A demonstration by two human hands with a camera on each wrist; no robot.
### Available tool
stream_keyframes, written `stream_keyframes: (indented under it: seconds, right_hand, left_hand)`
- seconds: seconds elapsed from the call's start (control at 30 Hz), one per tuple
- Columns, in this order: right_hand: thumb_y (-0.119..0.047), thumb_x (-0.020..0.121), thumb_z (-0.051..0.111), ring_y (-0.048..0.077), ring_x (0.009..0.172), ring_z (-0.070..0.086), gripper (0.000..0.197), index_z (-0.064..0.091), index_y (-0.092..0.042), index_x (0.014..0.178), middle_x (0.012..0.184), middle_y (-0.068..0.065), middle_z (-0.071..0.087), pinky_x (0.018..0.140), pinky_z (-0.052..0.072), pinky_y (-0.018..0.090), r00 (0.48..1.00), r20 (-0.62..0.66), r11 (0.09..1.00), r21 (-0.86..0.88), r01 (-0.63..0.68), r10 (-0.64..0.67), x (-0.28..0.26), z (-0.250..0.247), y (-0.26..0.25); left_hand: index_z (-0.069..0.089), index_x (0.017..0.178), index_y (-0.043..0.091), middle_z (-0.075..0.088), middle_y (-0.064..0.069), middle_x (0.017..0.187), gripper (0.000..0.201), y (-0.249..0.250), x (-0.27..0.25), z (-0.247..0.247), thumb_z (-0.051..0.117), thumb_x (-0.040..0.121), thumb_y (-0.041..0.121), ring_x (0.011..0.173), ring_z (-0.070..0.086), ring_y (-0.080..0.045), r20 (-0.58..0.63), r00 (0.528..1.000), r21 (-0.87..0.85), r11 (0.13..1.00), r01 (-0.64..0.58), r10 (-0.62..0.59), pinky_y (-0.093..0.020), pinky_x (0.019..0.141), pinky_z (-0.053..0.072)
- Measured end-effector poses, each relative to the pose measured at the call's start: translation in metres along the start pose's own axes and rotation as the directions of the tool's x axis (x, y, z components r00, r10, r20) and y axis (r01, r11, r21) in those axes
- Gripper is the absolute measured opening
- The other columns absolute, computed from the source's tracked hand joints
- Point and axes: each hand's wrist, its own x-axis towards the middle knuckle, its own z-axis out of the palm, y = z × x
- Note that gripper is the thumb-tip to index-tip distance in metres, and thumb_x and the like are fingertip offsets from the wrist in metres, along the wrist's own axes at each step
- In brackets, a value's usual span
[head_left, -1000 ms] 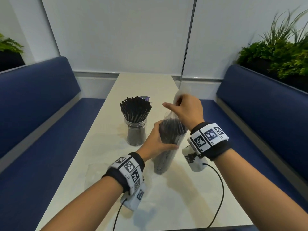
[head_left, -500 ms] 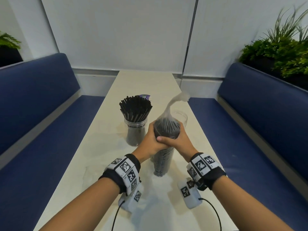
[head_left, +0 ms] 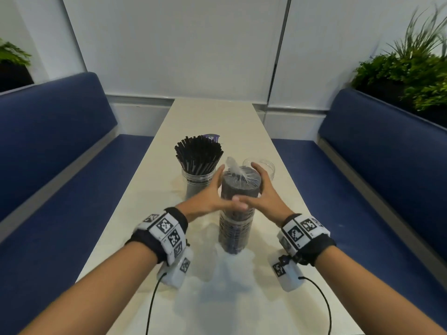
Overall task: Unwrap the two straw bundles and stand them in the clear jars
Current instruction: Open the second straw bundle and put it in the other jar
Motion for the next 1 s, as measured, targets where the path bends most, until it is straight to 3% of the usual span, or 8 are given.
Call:
stream_keyframes:
  seconds: [0.1,0.2,0.3,0.4,0.5,0.63,0.73,1.0]
  right_hand:
    - [-0.024,0.050,0.079,-0.011,0.099,0.058,0.100,0.024,-0.021,0.134,0.118,-0.012,0.049,0.077,0.050,0.007,0.998,-0.016,0.997,0.043,0.059,-0.059,0.003,0.010,0.004]
    - [-0.020,0.052,0.077,-0.010,0.104,0.057,0.085,0.032,-0.029,0.124,0.121,-0.006,0.052,0.081,0.049,0.009,0.993,-0.072,0.993,0.066,0.101,-0.096,-0.002,0.021,0.019]
    - [-0.017,0.055,0.080,-0.004,0.112,0.055,0.084,0.033,-0.035,0.122,0.124,-0.005,0.051,0.090,0.049,0.016,0.996,-0.046,0.996,0.031,0.082,-0.081,-0.011,0.025,0.034]
    - [-0.008,0.063,0.079,0.001,0.116,0.055,0.079,0.035,-0.037,0.122,0.125,-0.004,0.052,0.095,0.048,0.020,0.997,0.019,0.997,-0.008,0.077,-0.076,-0.022,0.030,0.043]
    - [0.006,0.064,0.075,-0.011,0.108,0.055,0.074,0.037,-0.031,0.117,0.119,-0.011,0.051,0.085,0.046,0.007,0.994,0.105,0.999,-0.042,0.034,-0.029,-0.023,0.022,0.040]
    - [-0.002,0.062,0.080,-0.019,0.101,0.051,0.092,0.025,-0.028,0.131,0.120,-0.023,0.044,0.078,0.045,0.000,0.995,0.094,1.000,-0.002,0.023,-0.022,-0.012,0.006,0.020]
    - [0.003,0.062,0.077,-0.010,0.104,0.056,0.089,0.025,-0.016,0.132,0.122,-0.008,0.050,0.082,0.050,0.011,0.998,0.024,0.997,0.041,0.063,-0.064,-0.006,0.012,0.017]
    - [-0.034,0.049,0.086,0.002,0.111,0.057,0.091,0.032,-0.026,0.122,0.123,0.003,0.052,0.087,0.050,0.017,0.999,-0.048,0.996,0.092,0.015,-0.010,-0.022,0.033,0.052]
  left_hand:
    - [0.022,0.137,0.026,0.054,0.003,0.129,0.109,0.015,0.003,0.005,0.085,0.049,0.043,0.115,0.057,-0.004,-0.062,0.997,-0.073,0.996,-0.060,0.055,-0.020,0.095,0.049]
    - [0.024,0.139,0.024,0.049,-0.001,0.137,0.105,-0.004,0.008,0.016,0.086,0.055,0.035,0.127,0.048,-0.017,-0.170,0.985,-0.081,0.996,-0.032,0.018,-0.037,0.108,0.041]
    - [0.023,0.138,0.031,0.046,0.000,0.141,0.110,-0.033,0.004,0.024,0.084,0.049,0.054,0.130,0.047,-0.019,-0.150,0.988,-0.020,0.999,0.035,-0.038,-0.046,0.110,0.039]
    - [0.016,0.142,0.030,0.041,-0.002,0.146,0.114,-0.048,-0.001,0.028,0.082,0.052,0.053,0.133,0.043,-0.018,-0.087,0.993,0.014,0.996,0.087,-0.085,-0.044,0.112,0.037]
    - [0.015,0.142,0.034,0.040,0.000,0.146,0.115,-0.049,0.001,0.020,0.082,0.053,0.058,0.133,0.043,-0.016,-0.034,0.997,0.101,0.993,0.069,-0.066,-0.045,0.111,0.038]
    - [0.004,0.145,0.037,0.030,0.003,0.152,0.126,-0.019,0.005,0.008,0.085,0.050,0.048,0.136,0.037,-0.014,-0.164,0.984,0.020,0.998,-0.061,0.063,-0.039,0.114,0.033]
    - [0.016,0.144,0.031,0.043,0.001,0.144,0.122,-0.008,0.009,0.012,0.087,0.046,0.045,0.130,0.045,-0.016,-0.201,0.975,-0.030,0.994,-0.103,0.095,-0.040,0.111,0.038]
    - [0.017,0.138,0.031,0.043,-0.003,0.143,0.107,-0.045,0.001,0.027,0.082,0.054,0.045,0.131,0.045,-0.018,-0.120,0.993,0.034,0.999,0.014,-0.010,-0.046,0.111,0.038]
